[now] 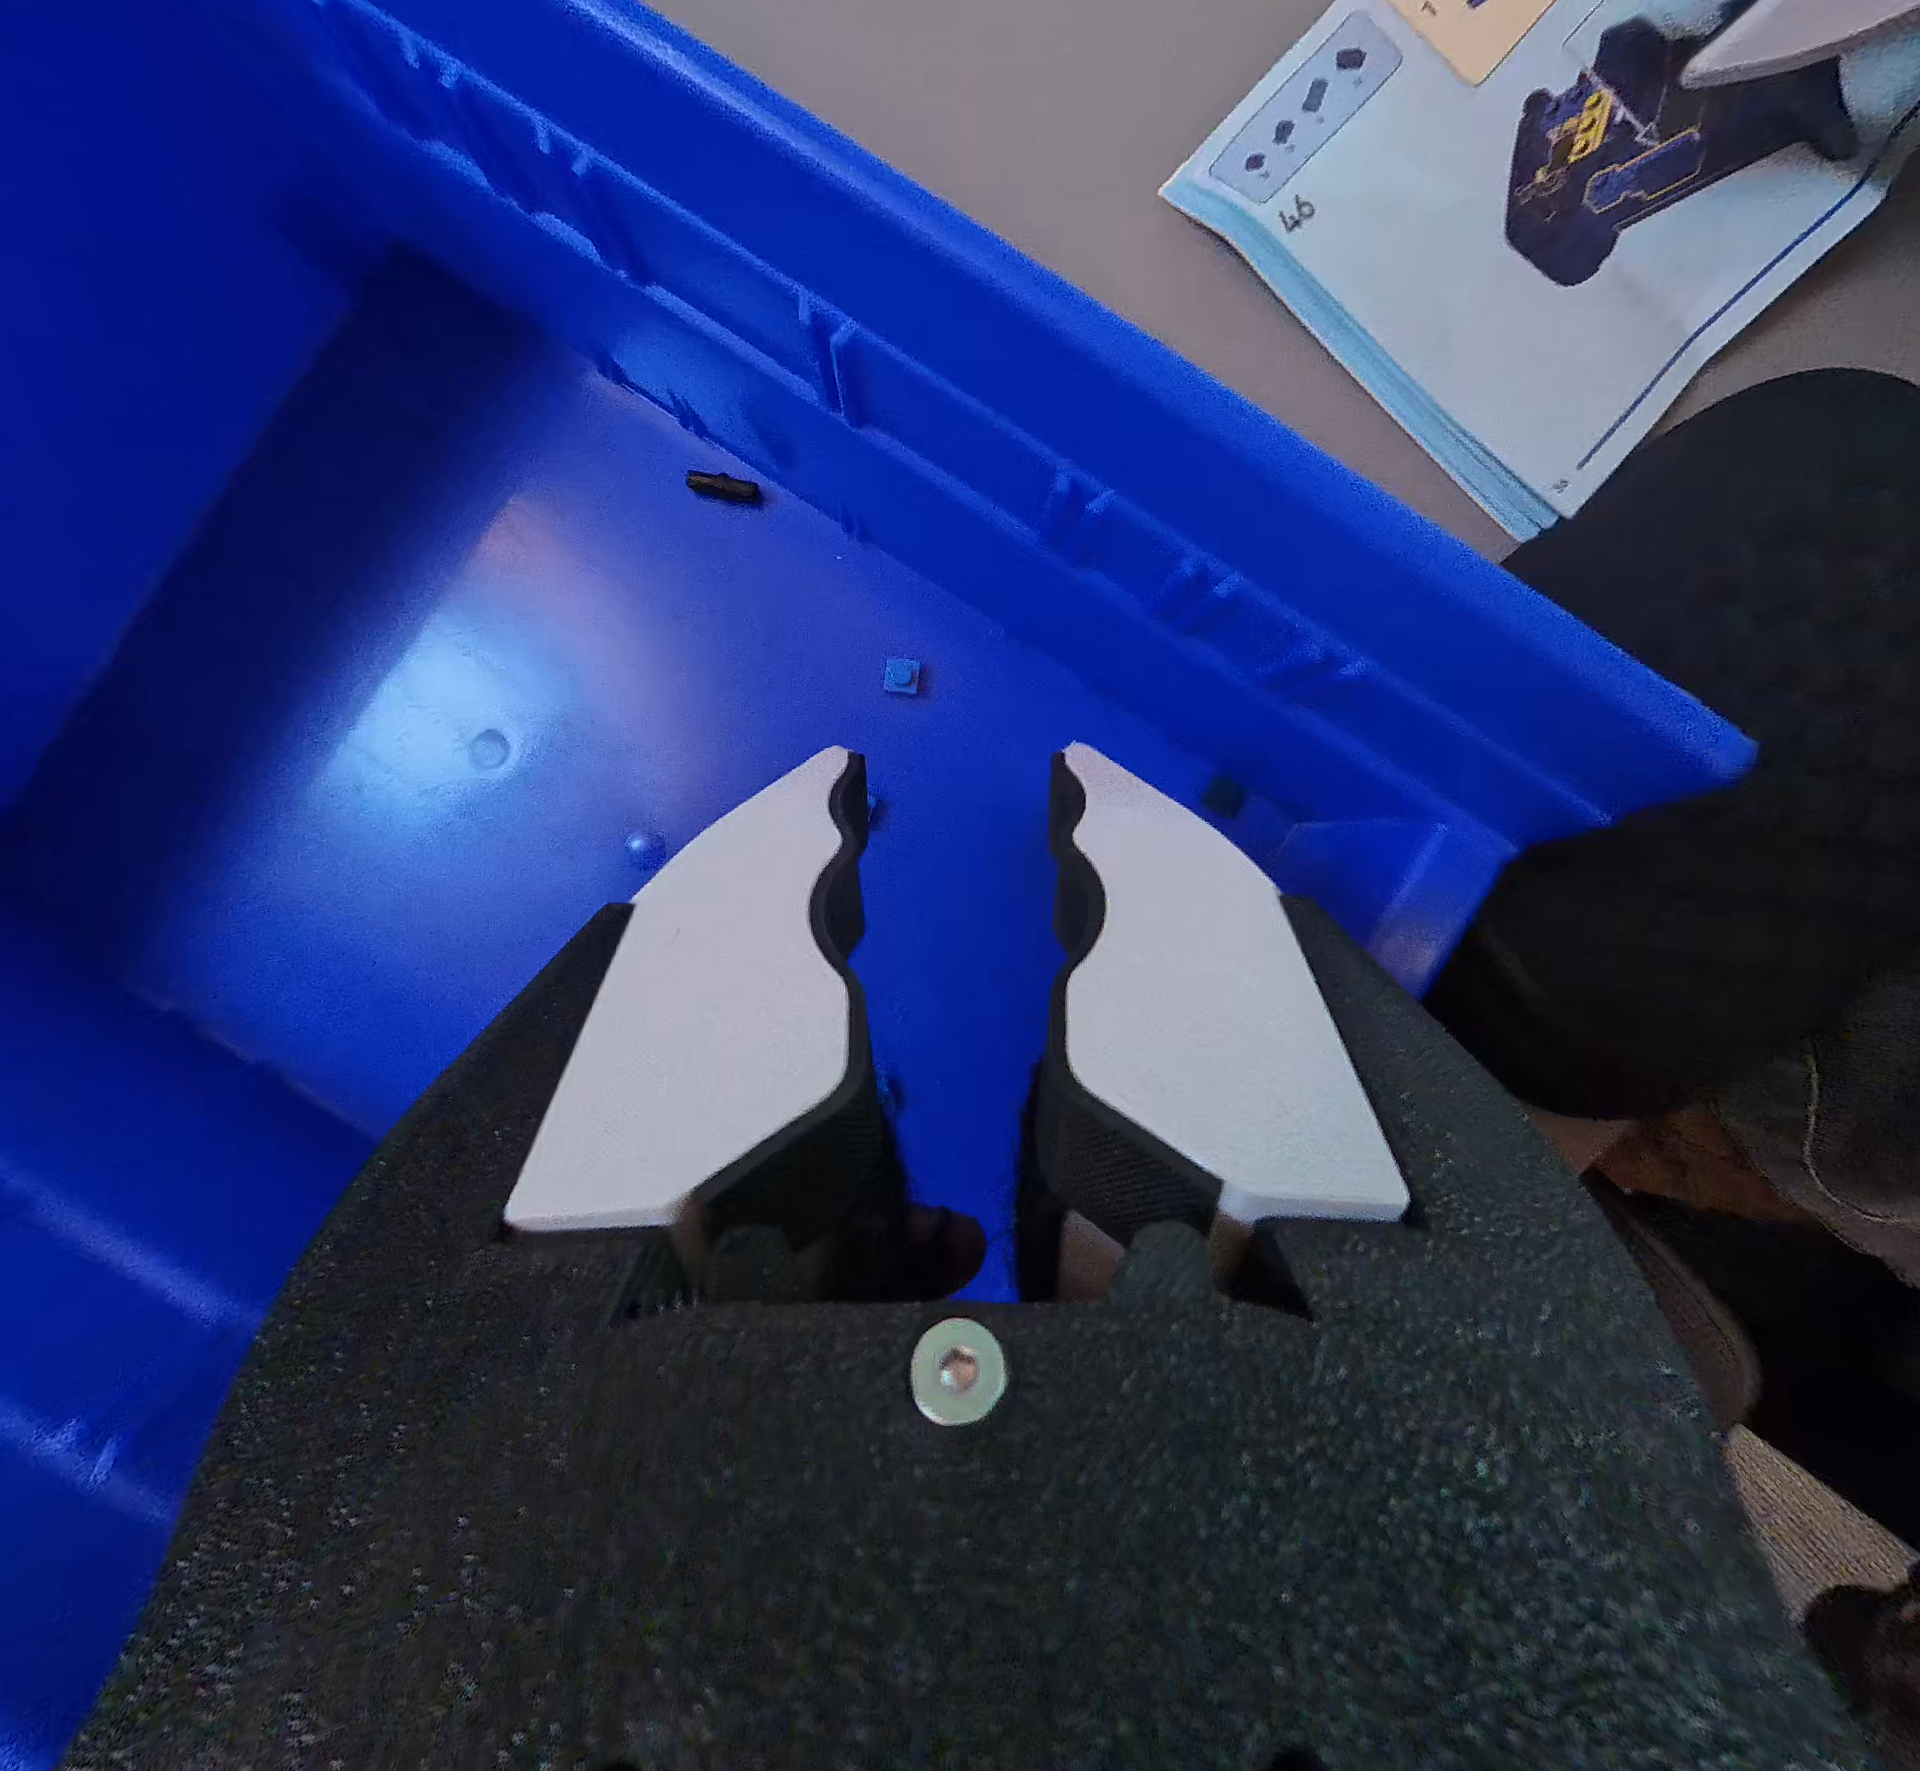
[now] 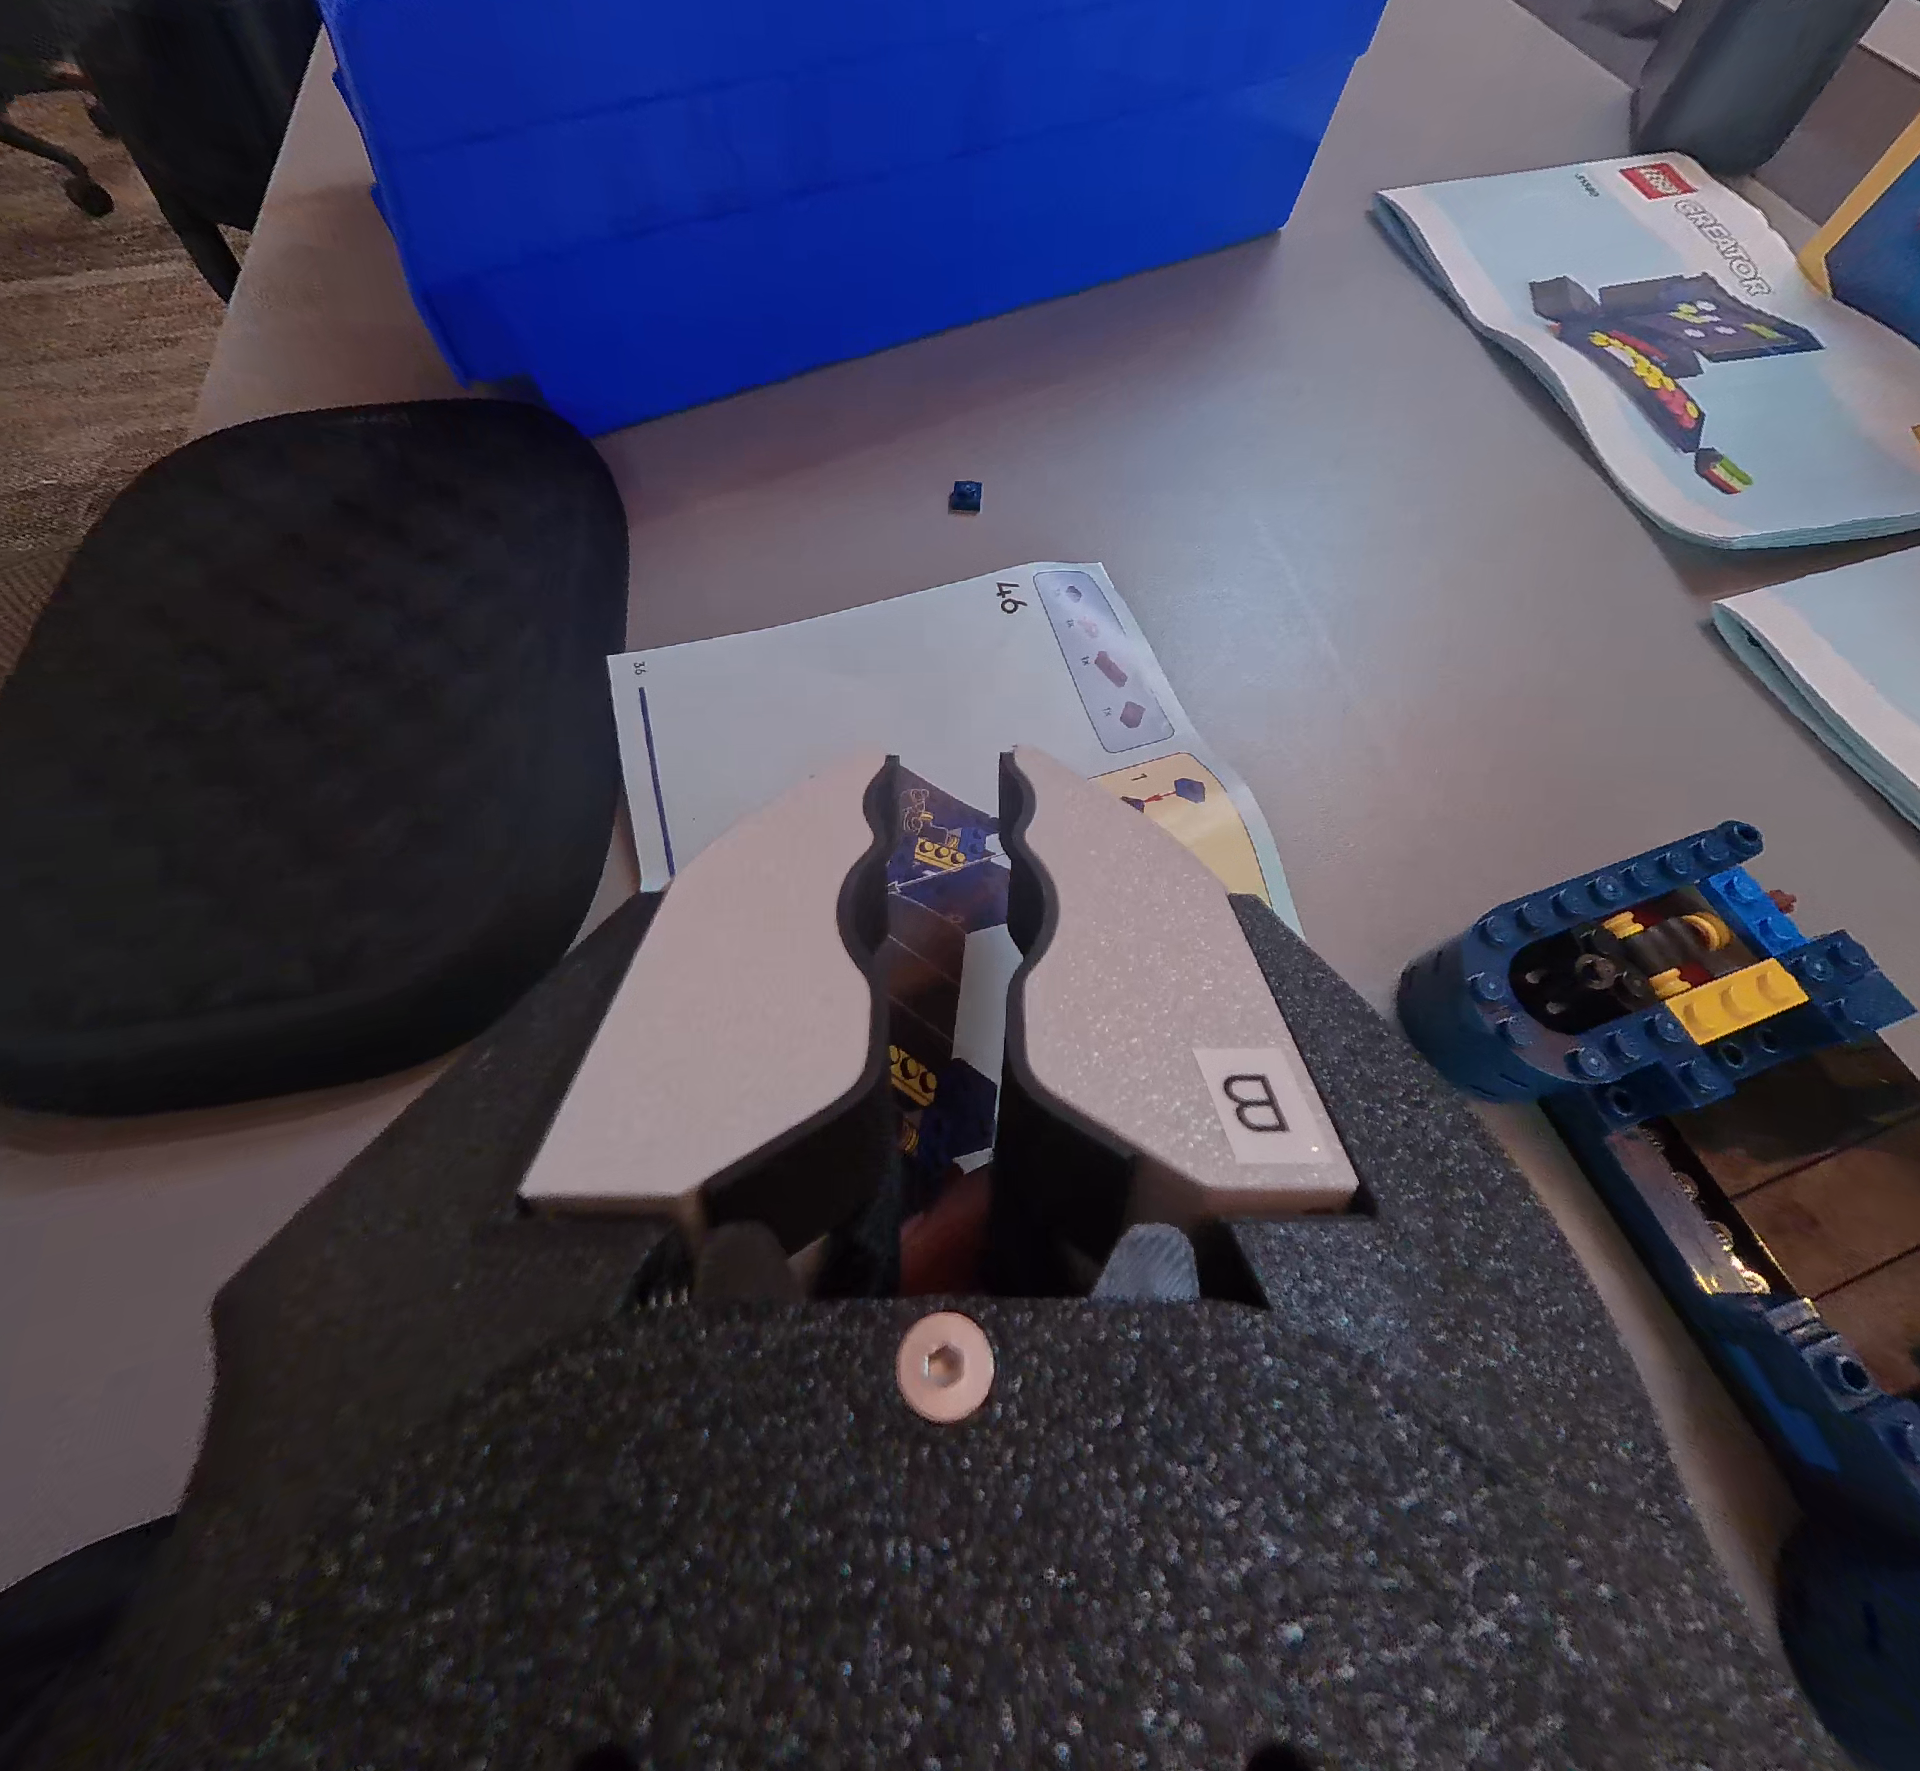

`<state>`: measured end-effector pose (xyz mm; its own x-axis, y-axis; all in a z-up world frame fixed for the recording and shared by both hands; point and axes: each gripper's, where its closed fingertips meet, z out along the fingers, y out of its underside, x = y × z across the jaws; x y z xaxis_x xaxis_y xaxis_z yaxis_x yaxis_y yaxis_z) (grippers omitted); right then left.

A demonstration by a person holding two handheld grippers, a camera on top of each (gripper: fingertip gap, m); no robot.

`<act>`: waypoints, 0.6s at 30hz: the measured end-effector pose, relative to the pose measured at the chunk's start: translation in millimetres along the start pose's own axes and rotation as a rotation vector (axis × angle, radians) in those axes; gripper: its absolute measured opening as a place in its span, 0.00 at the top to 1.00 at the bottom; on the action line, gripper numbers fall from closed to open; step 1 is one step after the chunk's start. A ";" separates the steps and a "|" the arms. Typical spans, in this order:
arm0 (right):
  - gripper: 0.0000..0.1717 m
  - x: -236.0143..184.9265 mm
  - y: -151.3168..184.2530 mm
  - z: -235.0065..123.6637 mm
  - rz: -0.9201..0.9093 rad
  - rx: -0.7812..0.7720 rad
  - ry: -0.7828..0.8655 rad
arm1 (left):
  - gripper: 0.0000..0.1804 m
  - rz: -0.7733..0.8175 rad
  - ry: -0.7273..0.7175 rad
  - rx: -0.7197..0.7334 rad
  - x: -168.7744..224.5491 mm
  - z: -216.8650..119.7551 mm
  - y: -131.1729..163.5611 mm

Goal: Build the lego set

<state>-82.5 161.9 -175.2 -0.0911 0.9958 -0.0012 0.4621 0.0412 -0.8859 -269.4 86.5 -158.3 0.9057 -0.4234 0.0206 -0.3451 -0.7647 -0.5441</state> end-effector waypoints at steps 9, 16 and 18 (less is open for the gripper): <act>0.90 0.0 0.6 0.1 0.005 -0.004 -0.004 | 0.73 0.070 0.068 -0.226 -3.5 47.8 14.2; 0.90 -0.2 1.1 0.0 0.004 -0.007 -0.005 | 0.80 0.085 0.035 -0.243 -8.9 52.8 8.2; 0.90 -0.3 1.4 0.2 0.003 -0.008 -0.006 | 0.84 0.114 0.035 -0.248 -8.3 53.1 8.2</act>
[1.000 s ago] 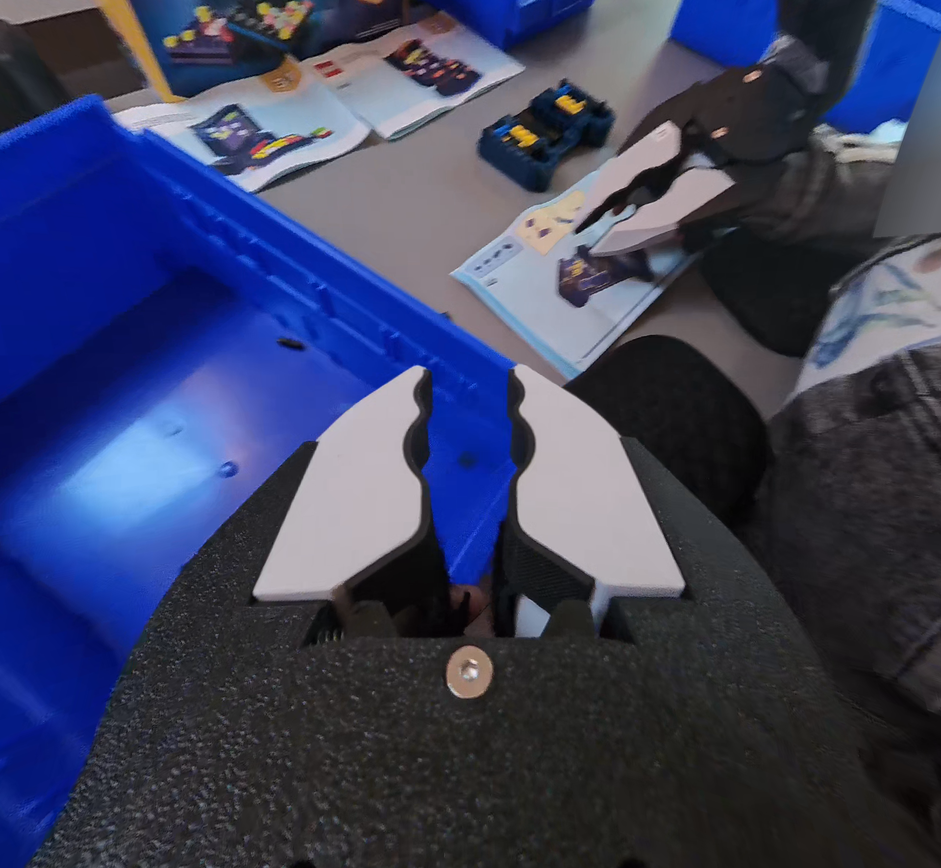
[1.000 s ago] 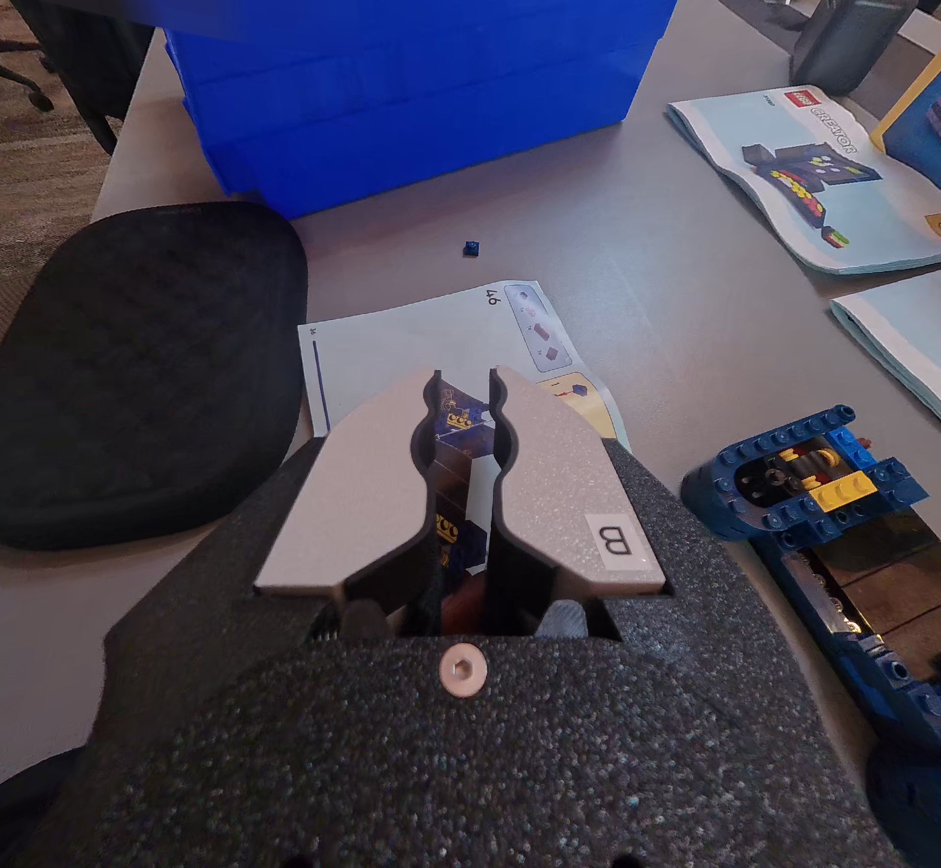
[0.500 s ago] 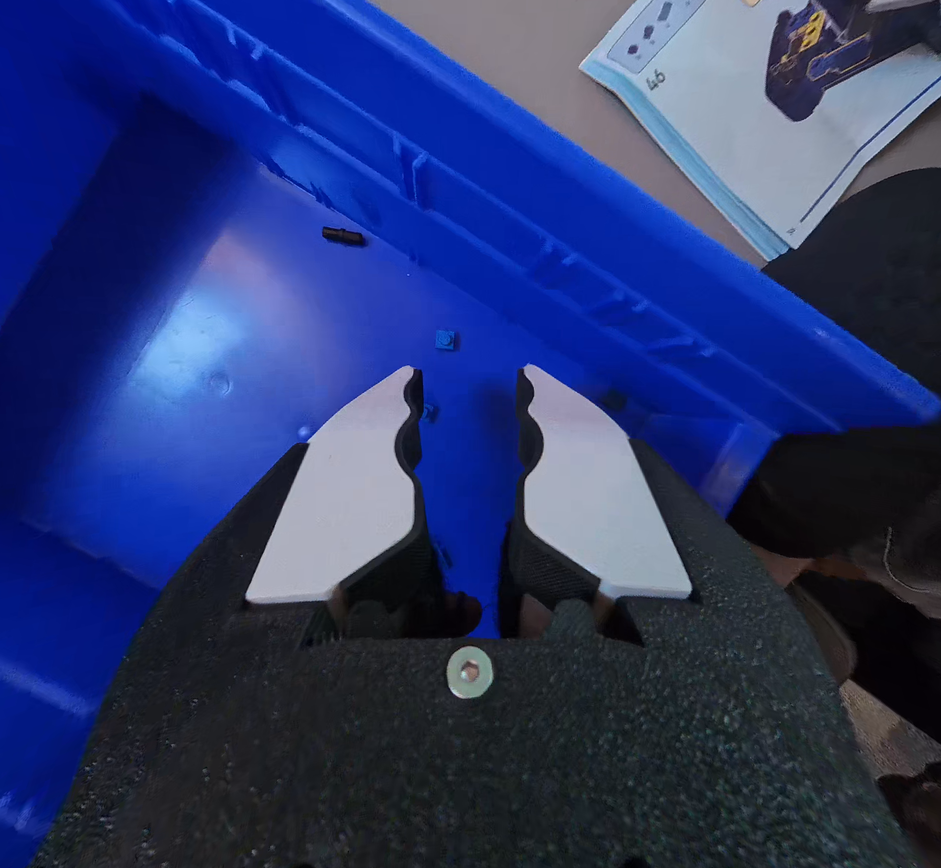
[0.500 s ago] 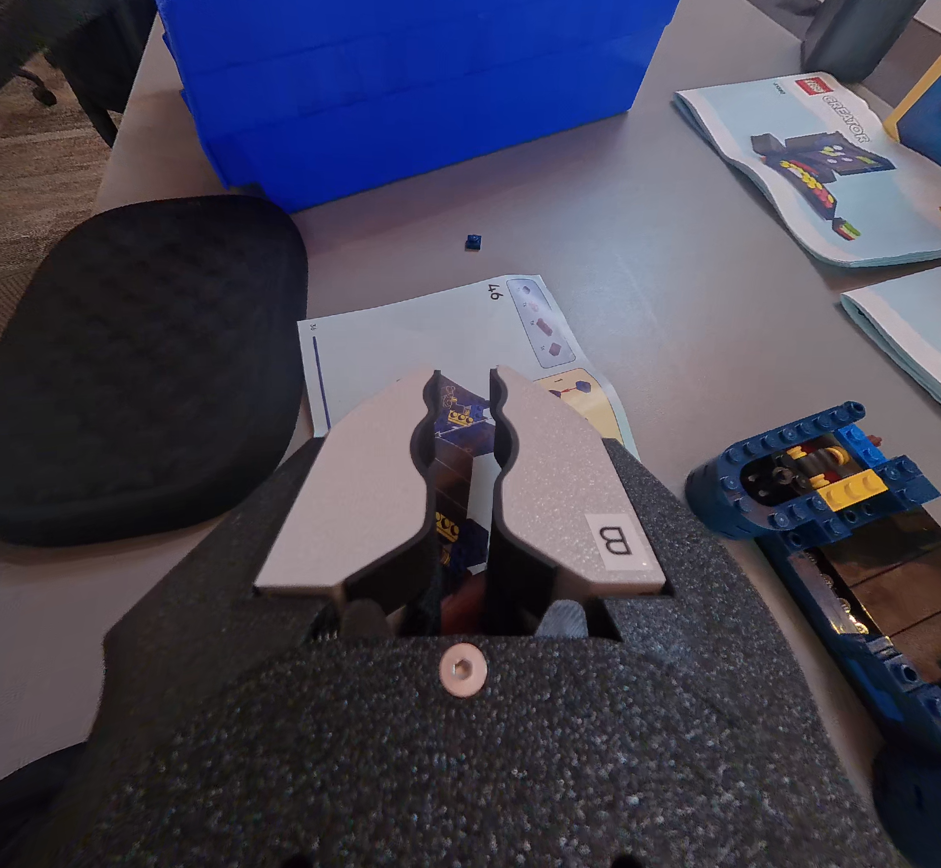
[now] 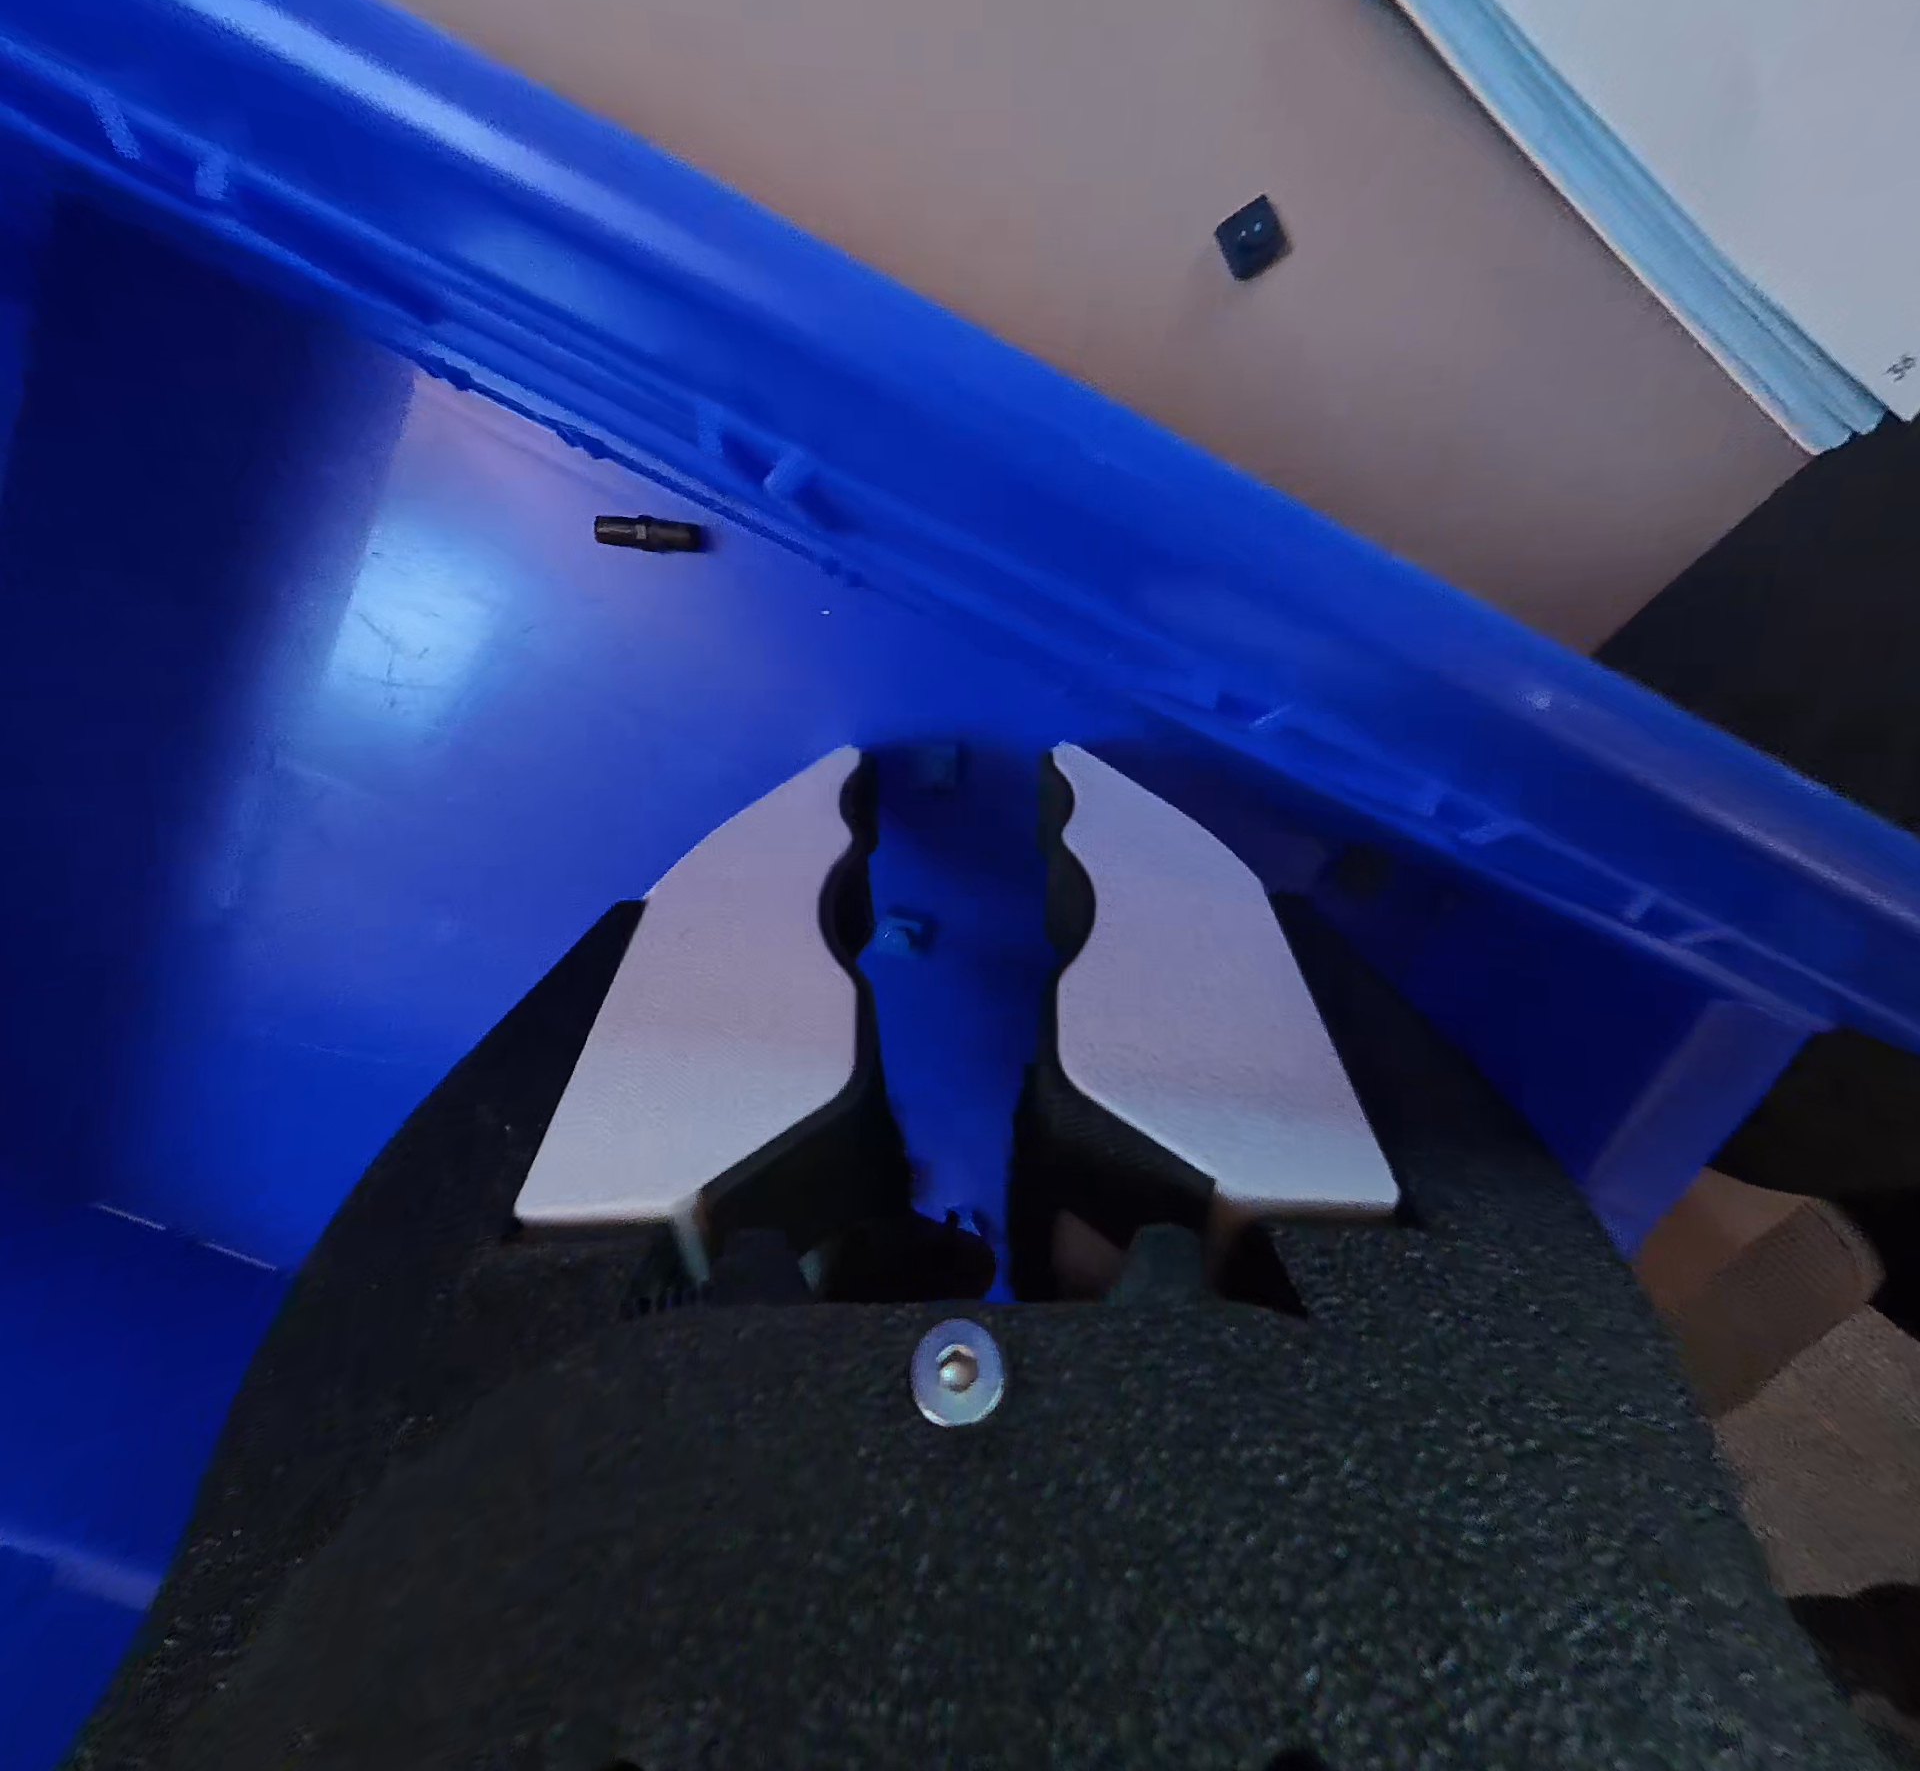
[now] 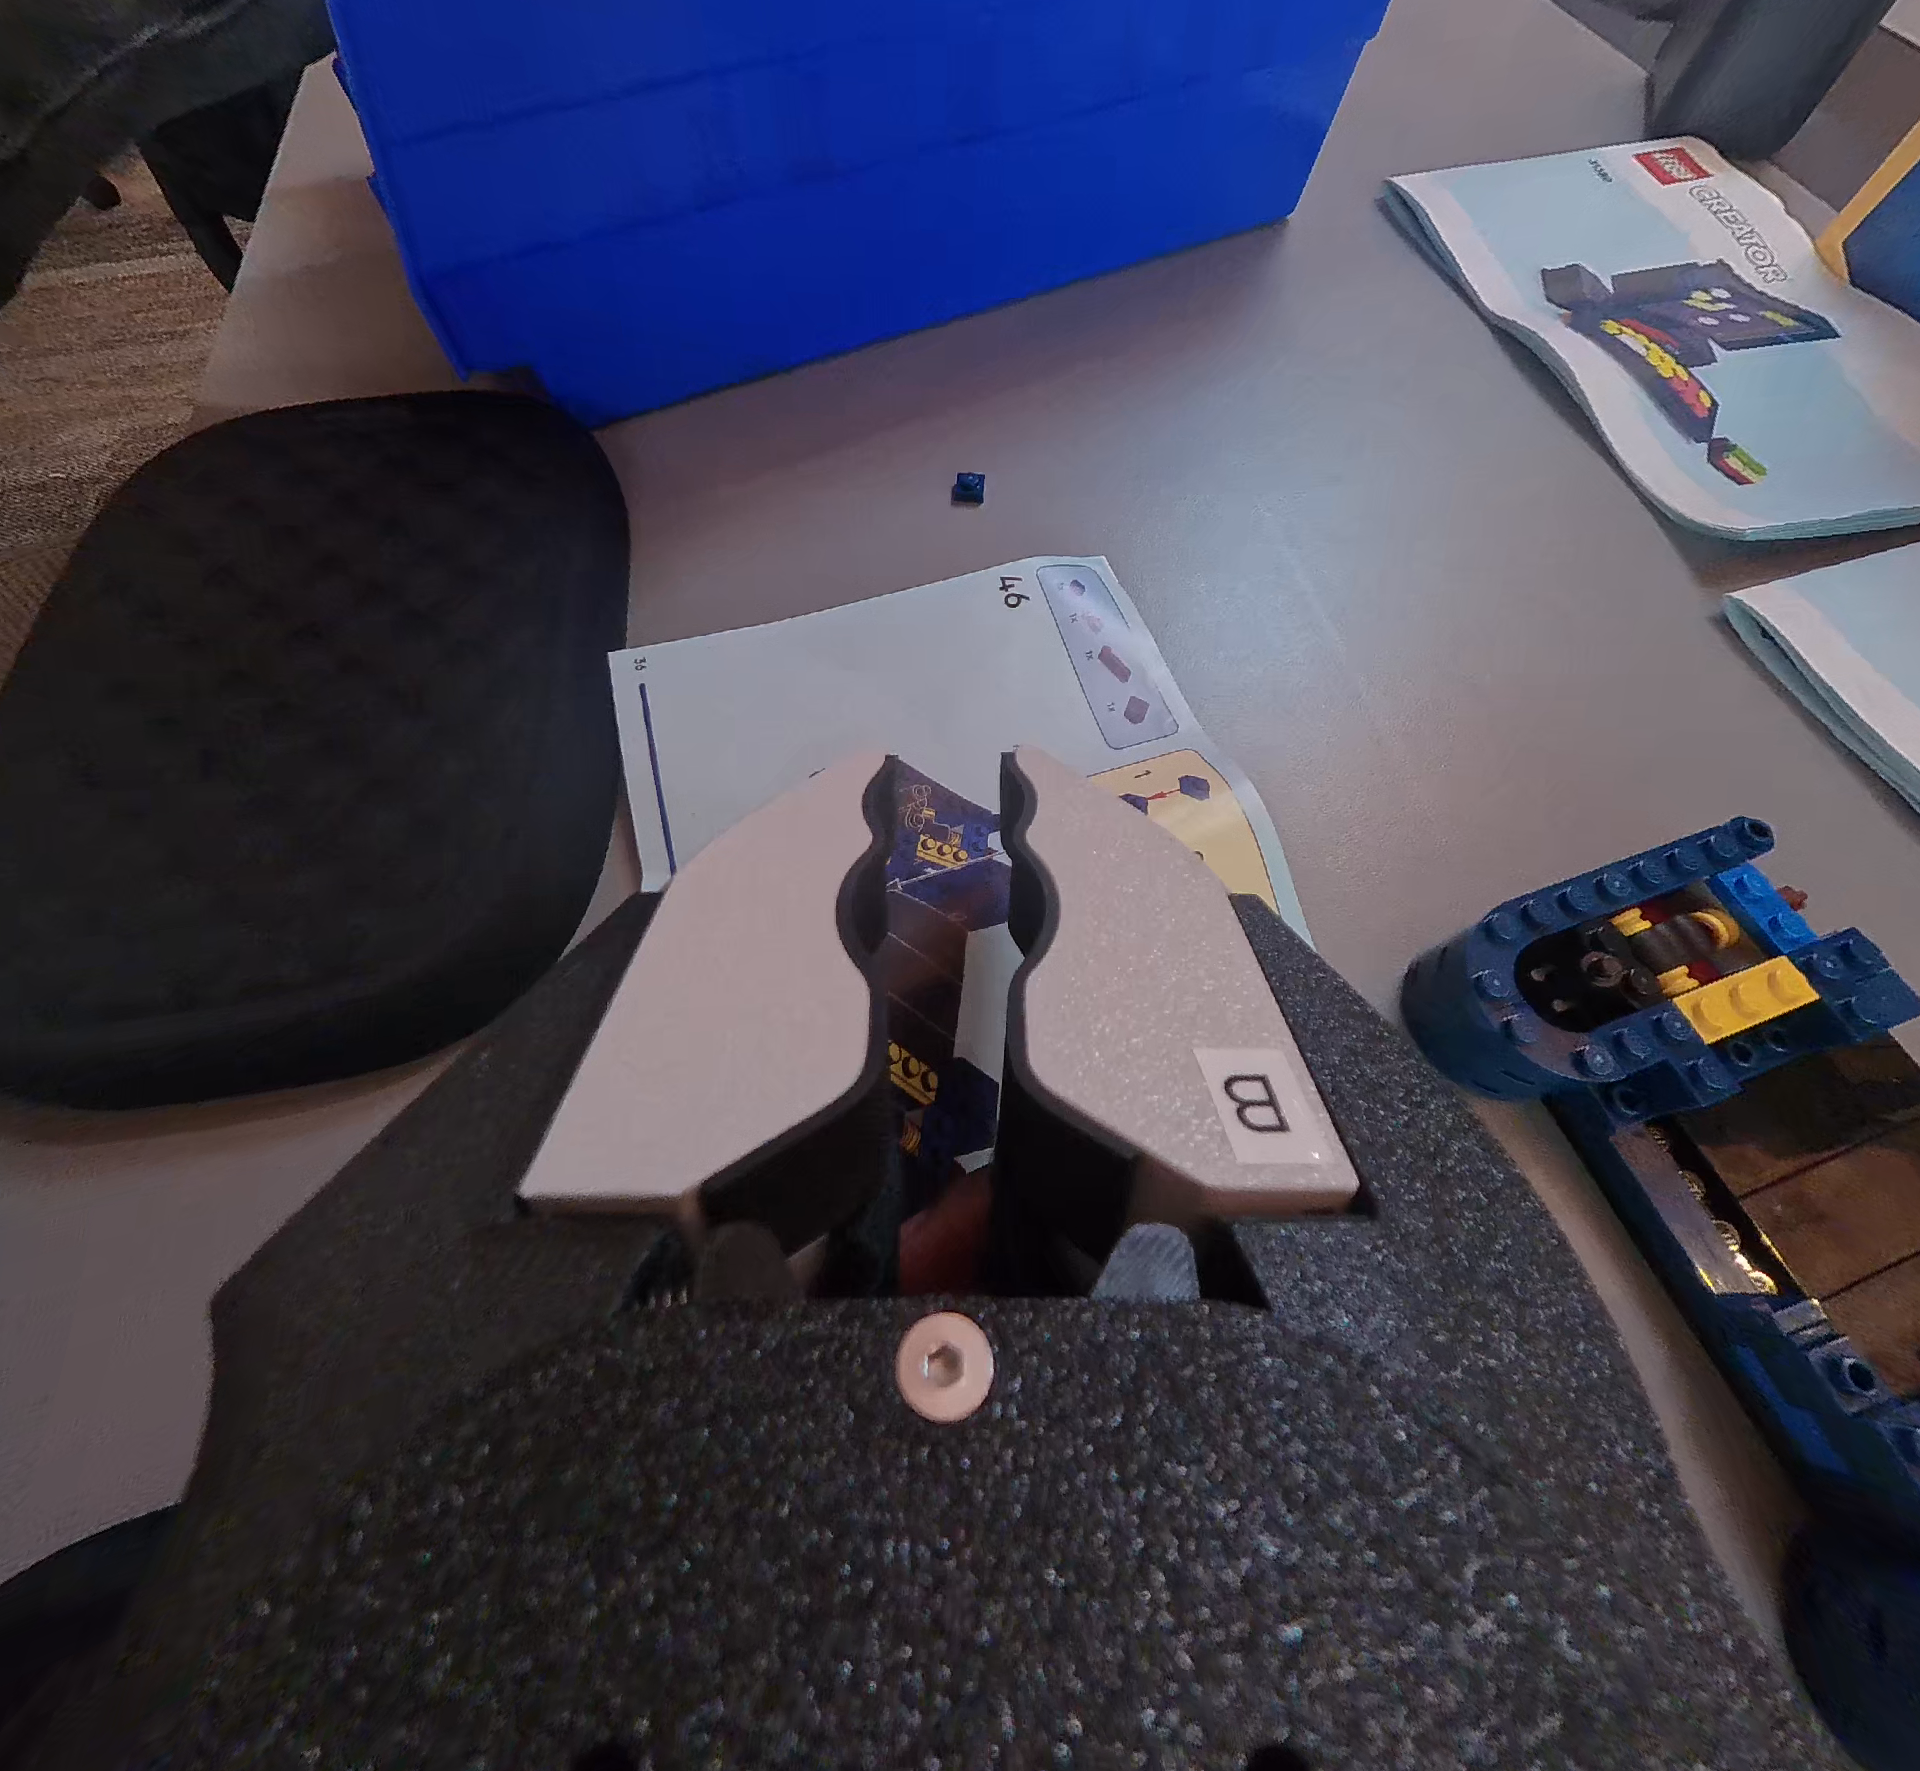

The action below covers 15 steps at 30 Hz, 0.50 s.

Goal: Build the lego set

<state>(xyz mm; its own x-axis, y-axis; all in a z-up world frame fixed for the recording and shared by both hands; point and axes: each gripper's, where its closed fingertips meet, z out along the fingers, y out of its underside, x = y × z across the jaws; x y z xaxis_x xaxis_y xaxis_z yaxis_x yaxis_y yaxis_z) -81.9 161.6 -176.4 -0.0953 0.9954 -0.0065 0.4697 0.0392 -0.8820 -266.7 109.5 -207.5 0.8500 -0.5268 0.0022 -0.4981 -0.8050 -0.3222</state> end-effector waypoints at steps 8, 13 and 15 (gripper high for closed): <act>0.90 -0.7 1.0 0.3 -0.008 -0.007 0.000 | 0.96 -0.012 0.034 -0.006 -1.0 0.8 -2.0; 0.90 -0.4 0.8 0.1 -0.004 -0.005 -0.001 | 0.96 -0.012 0.042 -0.008 -0.3 0.4 -2.2; 0.89 -0.2 0.7 0.0 -0.002 -0.004 -0.001 | 0.96 -0.035 0.061 0.026 2.3 -3.8 -5.3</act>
